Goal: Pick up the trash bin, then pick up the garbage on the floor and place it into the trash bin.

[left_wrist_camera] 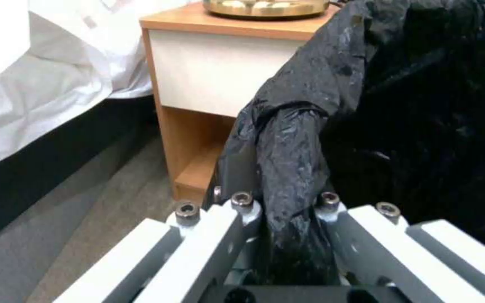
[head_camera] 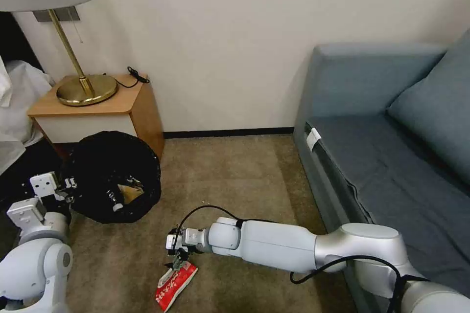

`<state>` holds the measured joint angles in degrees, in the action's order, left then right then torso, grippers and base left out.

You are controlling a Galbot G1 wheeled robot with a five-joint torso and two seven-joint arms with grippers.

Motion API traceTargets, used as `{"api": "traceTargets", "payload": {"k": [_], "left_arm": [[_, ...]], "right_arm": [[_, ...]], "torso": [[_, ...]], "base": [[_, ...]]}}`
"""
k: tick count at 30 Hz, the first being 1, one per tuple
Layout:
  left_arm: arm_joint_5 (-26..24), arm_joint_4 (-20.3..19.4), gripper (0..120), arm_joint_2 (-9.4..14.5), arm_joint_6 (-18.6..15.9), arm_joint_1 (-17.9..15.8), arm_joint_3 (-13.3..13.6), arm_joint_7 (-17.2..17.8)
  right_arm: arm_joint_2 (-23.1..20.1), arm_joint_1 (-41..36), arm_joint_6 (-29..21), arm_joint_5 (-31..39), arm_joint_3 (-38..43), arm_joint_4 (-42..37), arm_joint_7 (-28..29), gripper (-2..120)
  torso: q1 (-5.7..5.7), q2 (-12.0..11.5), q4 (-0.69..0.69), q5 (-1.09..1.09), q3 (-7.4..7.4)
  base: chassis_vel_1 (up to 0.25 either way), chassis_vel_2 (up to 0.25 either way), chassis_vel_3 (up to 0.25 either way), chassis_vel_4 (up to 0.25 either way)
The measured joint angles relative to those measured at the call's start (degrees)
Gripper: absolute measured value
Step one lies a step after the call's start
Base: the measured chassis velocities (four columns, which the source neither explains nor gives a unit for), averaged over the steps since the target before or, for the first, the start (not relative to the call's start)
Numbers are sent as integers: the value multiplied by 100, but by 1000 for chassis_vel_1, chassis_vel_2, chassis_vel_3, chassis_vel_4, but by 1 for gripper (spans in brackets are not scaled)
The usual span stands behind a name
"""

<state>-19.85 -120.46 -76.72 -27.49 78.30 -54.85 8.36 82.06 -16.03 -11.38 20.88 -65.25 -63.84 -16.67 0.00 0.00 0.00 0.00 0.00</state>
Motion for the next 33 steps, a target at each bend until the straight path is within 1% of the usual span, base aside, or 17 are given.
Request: {"api": "traceTargets", "payload": {"k": [7, 14, 18, 21, 22, 24, 25, 26, 28, 29, 31, 32, 33], "left_arm": [[-47, 18, 3, -16, -6, -57, 9, 15], [-113, 41, 3, 11, -16, -50, -46, 34], [-121, 41, 3, 13, -16, -56, -53, 35], [-120, 41, 3, -5, -16, -68, -46, 35], [-120, 41, 3, -5, -16, -68, -46, 35], [-113, 41, 3, -21, -16, -72, -33, 35], [-113, 41, 3, -21, -16, -72, -33, 35], [-112, 40, 3, -23, -16, -72, -31, 34], [-108, 30, 3, -27, -16, -61, -31, 32], [-108, 30, 3, -27, -16, -61, -31, 32], [-108, 12, 3, -27, -16, -30, -44, 24], [-108, 12, 3, -27, -16, -30, -44, 24], [-108, 4, 3, -27, -16, -20, -51, 22]], "right_arm": [[133, -202, 142, -320, -95, 285, -179, 100], [371, -431, 408, -660, -101, 735, -365, 100], [396, -464, 438, -697, -100, 806, -369, 99], [402, -517, 442, -710, -98, 856, -366, 86], [402, -517, 442, -710, -98, 856, -366, 86], [399, -568, 443, -724, -91, 885, -367, 76], [399, -568, 443, -724, -91, 885, -367, 76], [398, -579, 444, -729, -89, 890, -372, 73], [387, -604, 477, -753, -75, 907, -432, 61], [387, -604, 477, -753, -75, 907, -432, 61], [386, -605, 486, -756, -62, 918, -441, 51], [386, -605, 486, -756, -62, 918, -441, 51], [387, -605, 494, -759, -58, 934, -441, 46]], "torso": [[0, 0, 0, 0, 0], [0, 0, 0, 0, 0], [0, 0, 0, 0, 0], [0, 0, 0, 0, 0], [0, 0, 0, 0, 0], [0, 0, 0, 0, 0], [0, 0, 0, 0, 0], [0, 0, 0, 0, 0], [0, 0, 0, 0, 0], [0, 0, 0, 0, 0], [0, 0, 0, -1, 0], [0, 0, 0, -1, 0], [0, 0, 0, -1, 0]], "base": [[0, 0, 0, 0], [0, 0, 0, 0], [0, 0, 0, 0], [0, 0, 0, 0], [0, 0, 0, 0], [0, 0, 0, 0], [0, 0, 0, 0], [0, 0, 0, 0], [0, 0, 0, 0], [0, 0, 0, 0], [0, 0, 0, 0], [0, 0, 0, 0], [0, 0, 0, 0]]}}
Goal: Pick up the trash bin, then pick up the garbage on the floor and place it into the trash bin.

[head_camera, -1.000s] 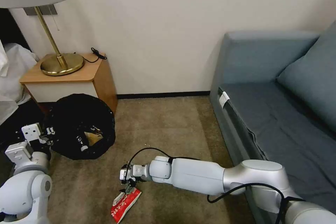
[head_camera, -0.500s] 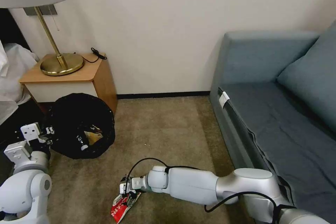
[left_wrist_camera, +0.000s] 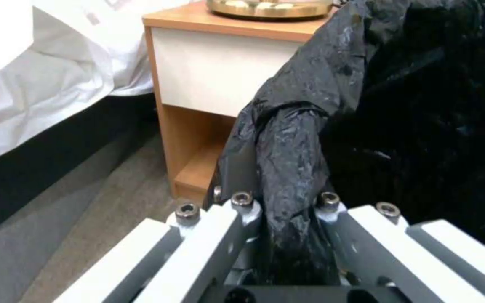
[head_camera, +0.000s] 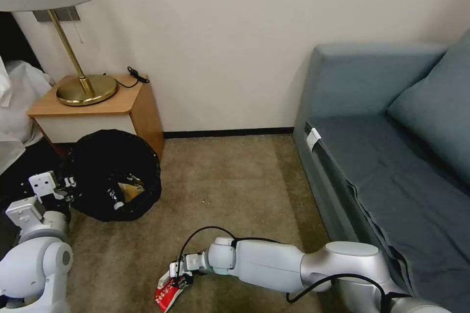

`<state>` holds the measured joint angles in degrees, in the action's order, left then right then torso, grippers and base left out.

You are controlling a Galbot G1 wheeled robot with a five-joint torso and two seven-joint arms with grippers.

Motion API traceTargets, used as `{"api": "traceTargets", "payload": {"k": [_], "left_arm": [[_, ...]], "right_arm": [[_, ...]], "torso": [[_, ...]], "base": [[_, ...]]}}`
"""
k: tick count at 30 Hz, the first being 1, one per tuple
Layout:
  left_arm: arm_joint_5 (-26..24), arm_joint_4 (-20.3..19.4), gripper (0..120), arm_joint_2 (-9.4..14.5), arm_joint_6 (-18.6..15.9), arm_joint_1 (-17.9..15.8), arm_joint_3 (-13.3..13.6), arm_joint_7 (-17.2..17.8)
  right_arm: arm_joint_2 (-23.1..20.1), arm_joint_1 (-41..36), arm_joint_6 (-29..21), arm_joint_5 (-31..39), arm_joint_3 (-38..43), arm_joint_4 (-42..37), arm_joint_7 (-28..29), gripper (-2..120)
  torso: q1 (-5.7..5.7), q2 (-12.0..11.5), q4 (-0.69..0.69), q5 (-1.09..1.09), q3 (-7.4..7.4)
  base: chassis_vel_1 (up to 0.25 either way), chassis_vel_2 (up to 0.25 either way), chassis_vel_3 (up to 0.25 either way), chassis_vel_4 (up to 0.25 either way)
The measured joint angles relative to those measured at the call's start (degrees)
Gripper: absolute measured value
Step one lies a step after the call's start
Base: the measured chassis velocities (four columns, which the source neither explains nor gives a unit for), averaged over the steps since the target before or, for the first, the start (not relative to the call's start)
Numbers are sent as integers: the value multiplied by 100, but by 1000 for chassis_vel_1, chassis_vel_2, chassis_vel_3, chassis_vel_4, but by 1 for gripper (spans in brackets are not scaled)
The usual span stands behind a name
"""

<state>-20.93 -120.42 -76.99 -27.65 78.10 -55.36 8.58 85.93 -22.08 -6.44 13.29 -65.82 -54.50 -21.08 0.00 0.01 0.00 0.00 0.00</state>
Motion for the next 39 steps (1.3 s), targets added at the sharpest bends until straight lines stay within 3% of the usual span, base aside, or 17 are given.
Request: {"api": "traceTargets", "payload": {"k": [1, 2, 12, 22, 29, 32, 34, 39], "left_arm": [[0, 0, 3, 0, 0, 0, 0, 0], [0, -9, 3, 3, 1, 18, -16, -2], [-5, -34, 3, 5, 25, 57, -30, -12], [-26, 29, 3, 61, 82, 94, -95, -25], [-79, 78, 3, 157, 90, 105, -157, -30], [-108, 88, 3, 200, 91, 120, -181, -32], [-131, 104, 3, 238, 100, 158, -195, -36], [-156, 74, 3, 229, 111, 236, -197, -39]], "right_arm": [[0, 0, 0, 0, 0, 0, 0, 46], [3, 0, 9, -4, 11, 24, 0, 38], [-73, -50, 20, -14, 94, 19, 6, 1], [-269, -89, 40, -6, 275, -97, 35, 0], [-684, -85, -45, 117, 655, -517, 108, 0], [-877, -130, -71, 127, 1034, -661, 134, 0], [-1140, -210, -88, 120, 1795, -756, 152, 0], [-1479, -312, -99, 109, 2768, -908, 158, 0]], "torso": [[0, 0, 0, 0, 0], [0, 0, 0, 0, 0], [0, 0, 0, 0, 0], [0, 0, 0, 0, 0], [0, -1, 0, 0, 0], [0, -1, 0, -1, 0], [0, -1, 0, -1, 0], [0, -2, -1, -1, 0]], "base": [[0, 0, 0, 0], [0, 0, 0, 0], [0, 0, 0, 0], [0, 0, 0, 0], [0, 0, 0, 0], [0, 0, 0, 0], [0, 0, 0, 0], [0, 0, 0, 0]]}}
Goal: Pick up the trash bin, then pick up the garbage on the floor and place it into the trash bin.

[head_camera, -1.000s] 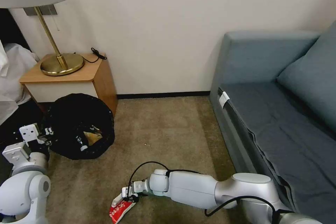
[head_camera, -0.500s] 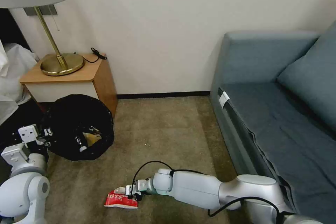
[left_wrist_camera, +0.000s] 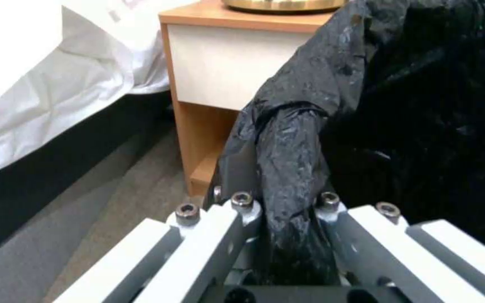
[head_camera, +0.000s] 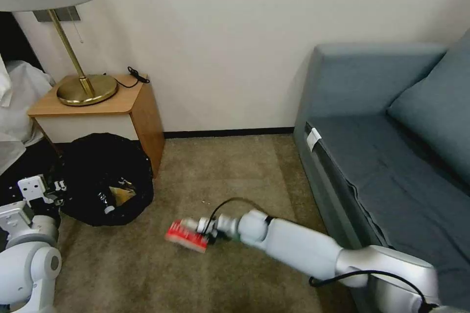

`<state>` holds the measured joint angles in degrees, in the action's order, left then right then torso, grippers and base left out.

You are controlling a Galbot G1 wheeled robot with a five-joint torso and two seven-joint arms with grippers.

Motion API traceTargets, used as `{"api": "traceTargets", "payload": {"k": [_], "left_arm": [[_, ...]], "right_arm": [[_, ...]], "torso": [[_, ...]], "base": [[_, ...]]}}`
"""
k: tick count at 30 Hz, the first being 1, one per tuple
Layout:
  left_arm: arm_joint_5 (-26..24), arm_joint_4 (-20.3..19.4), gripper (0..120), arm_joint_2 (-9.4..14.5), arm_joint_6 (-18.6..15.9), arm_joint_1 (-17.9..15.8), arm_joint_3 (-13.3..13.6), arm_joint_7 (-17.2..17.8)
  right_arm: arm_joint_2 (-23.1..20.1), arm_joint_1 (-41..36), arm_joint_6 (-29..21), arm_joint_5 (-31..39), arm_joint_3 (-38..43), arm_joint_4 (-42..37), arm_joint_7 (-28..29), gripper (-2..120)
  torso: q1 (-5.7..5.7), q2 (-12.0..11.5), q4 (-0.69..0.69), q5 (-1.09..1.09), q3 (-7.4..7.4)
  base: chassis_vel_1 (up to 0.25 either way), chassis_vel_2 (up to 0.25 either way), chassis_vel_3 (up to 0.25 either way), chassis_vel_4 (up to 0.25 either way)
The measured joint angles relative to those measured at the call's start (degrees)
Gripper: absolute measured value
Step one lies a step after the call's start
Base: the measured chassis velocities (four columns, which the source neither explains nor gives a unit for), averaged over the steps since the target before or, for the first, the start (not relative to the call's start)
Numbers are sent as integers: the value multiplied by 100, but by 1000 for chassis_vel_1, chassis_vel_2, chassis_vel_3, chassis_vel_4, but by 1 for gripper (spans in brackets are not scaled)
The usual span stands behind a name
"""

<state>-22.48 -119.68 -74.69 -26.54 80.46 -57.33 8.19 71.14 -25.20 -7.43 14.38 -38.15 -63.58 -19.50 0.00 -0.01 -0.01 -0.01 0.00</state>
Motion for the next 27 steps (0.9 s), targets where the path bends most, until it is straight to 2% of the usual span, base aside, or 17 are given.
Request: {"api": "traceTargets", "payload": {"k": [1, 4, 8, 11, 12, 15, 19, 21, 25, 27], "left_arm": [[0, 0, 3, 0, 0, 0, 0, 0], [-6, -35, 3, 2, 9, 55, 24, -3], [-4, -51, 3, 13, 9, 67, 41, -4], [32, -79, 3, 6, 8, 80, 91, -5], [32, -79, 3, 6, 8, 80, 91, -5], [129, -114, 3, -53, -10, 87, 180, -10], [184, -120, 3, -83, -22, 80, 224, -14], [215, -117, 3, -86, -33, 56, 253, -18], [225, -101, 3, -86, -37, 36, 266, -20], [234, -89, 3, -98, -37, 20, 296, -25]], "right_arm": [[0, 0, 0, 0, 0, 0, 0, 0], [-196, -59, -30, 75, 1031, -302, 9, 0], [-248, -37, -94, 260, 1492, -607, 33, 0], [-251, 76, -201, 636, 1828, -1124, 75, 0], [-251, 76, -201, 636, 1828, -1124, 75, 0], [-90, 305, -360, 1348, 1952, -1742, 161, 0], [59, 477, -455, 1821, 1883, -2067, 225, 0], [221, 573, -537, 2365, 1693, -2325, 267, 0], [371, 583, -589, 2784, 1554, -2441, 291, 0], [581, 525, -596, 3100, 1320, -2427, 314, 0]], "torso": [[0, 0, 0, 0, 0], [0, 0, 0, 0, 0], [0, 0, 0, 0, 0], [0, 0, 0, 1, 0], [0, 0, 0, 1, 0], [0, 0, 1, 1, 0], [0, 0, 1, 2, 0], [0, 1, 1, 2, 0], [0, 0, 2, 2, 0], [0, 0, 2, 2, 0]], "base": [[0, 0, 0, 0], [0, 0, 0, 0], [0, 0, 0, 0], [0, 0, 0, 0], [0, 0, 0, 0], [0, 0, 0, 0], [0, 0, 0, 0], [0, 0, 0, 0], [0, 0, 0, 0], [0, 0, 0, 0]]}}
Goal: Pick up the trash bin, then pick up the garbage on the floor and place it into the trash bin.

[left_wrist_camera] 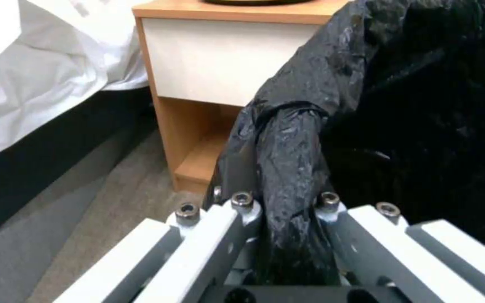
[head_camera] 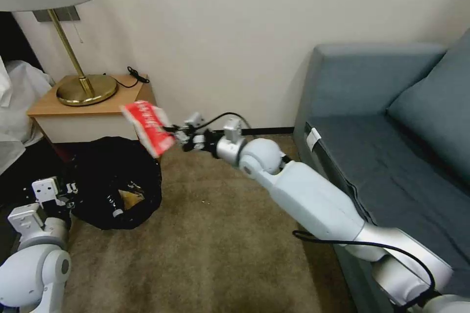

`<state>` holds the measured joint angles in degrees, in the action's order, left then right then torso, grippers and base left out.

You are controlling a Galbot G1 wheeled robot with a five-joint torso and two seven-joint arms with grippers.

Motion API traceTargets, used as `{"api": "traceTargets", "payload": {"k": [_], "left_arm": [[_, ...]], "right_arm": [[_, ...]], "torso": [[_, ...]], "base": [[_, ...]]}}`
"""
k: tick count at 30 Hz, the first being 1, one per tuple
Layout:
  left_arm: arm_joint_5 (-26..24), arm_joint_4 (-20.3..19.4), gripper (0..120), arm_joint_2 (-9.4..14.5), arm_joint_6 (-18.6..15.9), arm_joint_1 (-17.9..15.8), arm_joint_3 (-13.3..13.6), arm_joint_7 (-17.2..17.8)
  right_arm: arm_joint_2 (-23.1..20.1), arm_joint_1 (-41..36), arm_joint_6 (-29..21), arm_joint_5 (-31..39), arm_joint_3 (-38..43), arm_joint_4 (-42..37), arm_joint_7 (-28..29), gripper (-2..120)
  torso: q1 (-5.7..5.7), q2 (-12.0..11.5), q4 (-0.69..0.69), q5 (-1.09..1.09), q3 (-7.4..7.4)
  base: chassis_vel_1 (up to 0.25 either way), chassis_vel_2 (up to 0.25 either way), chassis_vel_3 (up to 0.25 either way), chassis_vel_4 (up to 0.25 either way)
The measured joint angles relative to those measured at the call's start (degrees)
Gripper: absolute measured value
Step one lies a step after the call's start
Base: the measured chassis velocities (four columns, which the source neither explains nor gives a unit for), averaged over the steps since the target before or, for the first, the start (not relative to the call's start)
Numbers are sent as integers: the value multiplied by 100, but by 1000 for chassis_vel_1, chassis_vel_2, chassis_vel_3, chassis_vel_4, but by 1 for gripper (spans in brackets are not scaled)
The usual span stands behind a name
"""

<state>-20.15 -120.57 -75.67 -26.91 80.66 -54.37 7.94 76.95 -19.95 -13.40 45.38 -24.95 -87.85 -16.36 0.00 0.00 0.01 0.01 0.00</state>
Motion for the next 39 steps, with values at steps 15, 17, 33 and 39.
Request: {"api": "traceTargets", "payload": {"k": [15, 17, 33, 39], "left_arm": [[-46, -44, 3, -84, -1, -15, 81, -27], [-64, -36, 3, -67, -1, -24, 63, -26], [-560, 2, 3, 36, -335, -30, -80, 284], [-952, -72, 3, -15, -427, 133, -187, 527]], "right_arm": [[450, -215, 294, -633, -692, 653, 272, 7], [449, -228, 305, -660, -699, 659, 293, 14], [96, -531, 192, -1131, 416, 707, 957, 75], [-200, -868, -416, -1238, 1146, 807, 1921, 95]], "torso": [[0, 0, -1, 0, 0], [0, 0, -1, -1, 0], [0, 1, 0, -2, 0], [0, 1, -2, -3, 0]], "base": [[0, 0, 0, 0], [0, 0, 0, 0], [0, 0, 0, 0], [0, 0, 0, 0]]}}
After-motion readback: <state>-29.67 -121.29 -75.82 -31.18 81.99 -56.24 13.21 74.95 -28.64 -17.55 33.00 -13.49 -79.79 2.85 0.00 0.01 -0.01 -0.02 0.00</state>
